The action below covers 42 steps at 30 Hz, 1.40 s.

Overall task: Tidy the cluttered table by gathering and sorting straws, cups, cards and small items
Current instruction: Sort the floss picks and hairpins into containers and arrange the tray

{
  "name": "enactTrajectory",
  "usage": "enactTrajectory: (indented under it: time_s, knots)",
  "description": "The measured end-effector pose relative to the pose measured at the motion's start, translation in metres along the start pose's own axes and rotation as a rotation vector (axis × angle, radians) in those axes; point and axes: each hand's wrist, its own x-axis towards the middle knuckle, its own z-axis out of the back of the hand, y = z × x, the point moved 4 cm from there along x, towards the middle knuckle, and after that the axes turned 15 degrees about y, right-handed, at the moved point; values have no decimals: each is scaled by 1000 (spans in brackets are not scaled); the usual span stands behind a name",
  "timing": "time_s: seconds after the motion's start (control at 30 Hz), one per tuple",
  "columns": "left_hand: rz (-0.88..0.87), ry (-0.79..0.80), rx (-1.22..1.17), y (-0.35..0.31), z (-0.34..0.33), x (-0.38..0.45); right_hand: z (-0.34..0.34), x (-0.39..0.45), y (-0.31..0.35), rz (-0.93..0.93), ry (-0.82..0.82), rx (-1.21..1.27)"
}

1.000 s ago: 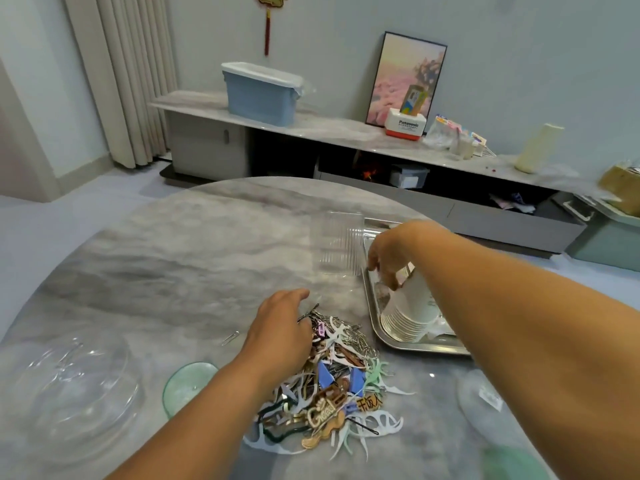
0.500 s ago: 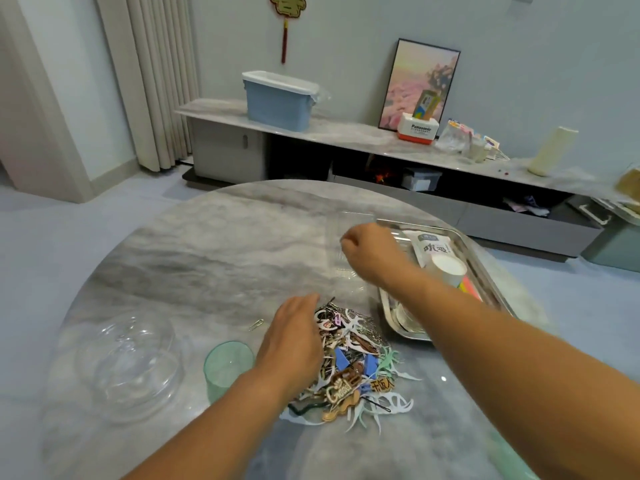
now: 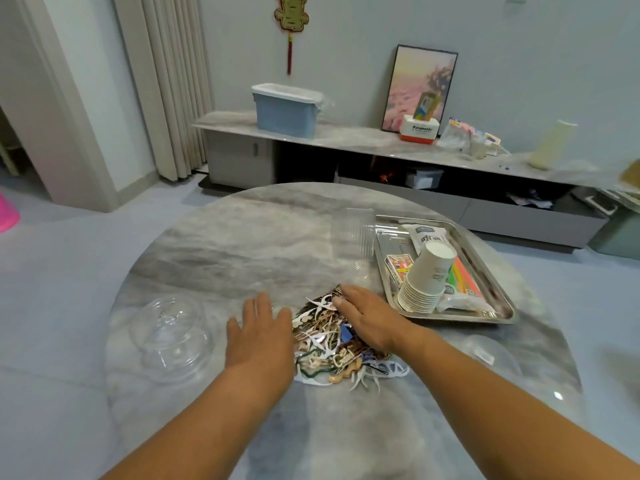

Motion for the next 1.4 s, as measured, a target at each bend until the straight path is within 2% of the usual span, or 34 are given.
enactTrajectory:
  time_s: [0.07, 0.17, 0.27, 0.4, 0.53, 0.63, 0.73, 0.83, 0.93, 1.0, 1.07, 1.13, 1.17, 1.23, 1.3, 1.4]
  knots:
    - [34, 82, -11, 11, 1, -2, -7, -5, -3, -14, -37, -14]
    - [33, 104, -91, 20, 4, 0, -13, -14, -8, -32, -113, 16]
    - [-6, -17, -244, 23, 24, 10, -19, -16, -1, 14, -138, 61]
    - [-45, -232, -513, 32, 55, 35, -35, -12, 15, 124, -75, 91]
    - [-13, -279, -718, 44, 44, 72, -18, 6, 9, 127, -112, 154]
    - [-10, -322, -671, 50, 35, 97, 0, 30, 1, 83, -102, 164]
    - [-5, -336, -453, 49, 41, 120, 4, 45, 4, 80, -49, 87]
    - [-8, -239, -327, 49, 48, 139, -8, 42, 15, 183, 5, -30]
    - [-25, -143, -332, 51, 42, 144, -22, 26, 21, 285, 56, -51]
    - [-15, -254, -392, 49, 38, 134, -23, 14, 22, 297, 49, -35]
    - [-37, -500, -430, 43, 36, 110, -19, 2, 18, 265, -20, 17]
    - [-188, -723, -425, 32, 27, 81, -16, -13, 10, 202, -117, 125]
    - [-252, -755, -416, 27, 18, 70, -14, -20, 4, 172, -159, 192]
    - [-296, -647, -446, 24, -4, 57, -14, -37, -6, 131, -228, 314]
    - [-252, -462, -469, 27, -26, 56, -19, -55, -17, 87, -288, 385]
    - [-175, -283, -397, 31, -47, 59, -39, -78, -31, -20, -390, 455]
